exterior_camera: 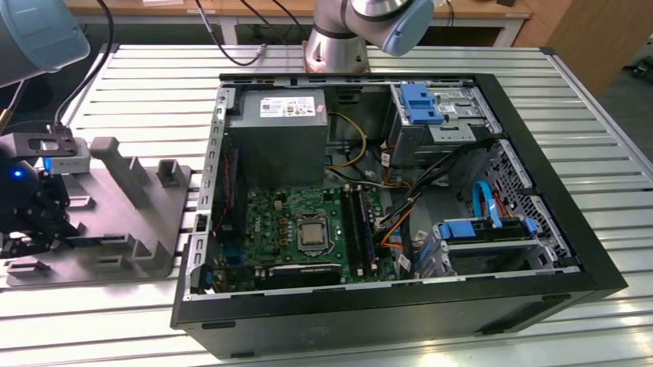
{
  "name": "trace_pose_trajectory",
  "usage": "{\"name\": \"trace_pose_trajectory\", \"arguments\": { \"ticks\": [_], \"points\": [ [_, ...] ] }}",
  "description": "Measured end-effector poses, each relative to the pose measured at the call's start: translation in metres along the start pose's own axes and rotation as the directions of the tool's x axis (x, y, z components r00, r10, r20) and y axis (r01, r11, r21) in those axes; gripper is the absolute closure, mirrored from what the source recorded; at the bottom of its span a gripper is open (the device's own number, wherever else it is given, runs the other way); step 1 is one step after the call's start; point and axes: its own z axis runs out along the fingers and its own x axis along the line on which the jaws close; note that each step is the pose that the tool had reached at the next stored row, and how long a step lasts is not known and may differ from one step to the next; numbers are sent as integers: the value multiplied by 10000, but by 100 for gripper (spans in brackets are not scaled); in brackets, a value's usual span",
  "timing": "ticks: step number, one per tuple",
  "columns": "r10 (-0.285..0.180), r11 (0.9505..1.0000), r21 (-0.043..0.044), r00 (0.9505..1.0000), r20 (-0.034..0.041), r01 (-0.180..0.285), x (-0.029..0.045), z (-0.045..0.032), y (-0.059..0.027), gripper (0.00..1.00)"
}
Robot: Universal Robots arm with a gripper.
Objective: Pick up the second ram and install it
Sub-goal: 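Pick up the second ram and move it above second insertion slot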
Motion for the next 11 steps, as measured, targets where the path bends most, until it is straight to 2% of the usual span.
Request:
{"name": "trace_pose_trajectory", "arguments": {
  "ticks": [8,9,11],
  "points": [
    [0,10000,-1,10000,1,0,0,-1,0,74],
    [1,10000,-1,10000,1,-1,0,-1,0,81],
    [0,10000,-1,10000,1,0,0,-1,0,81]
  ]
}}
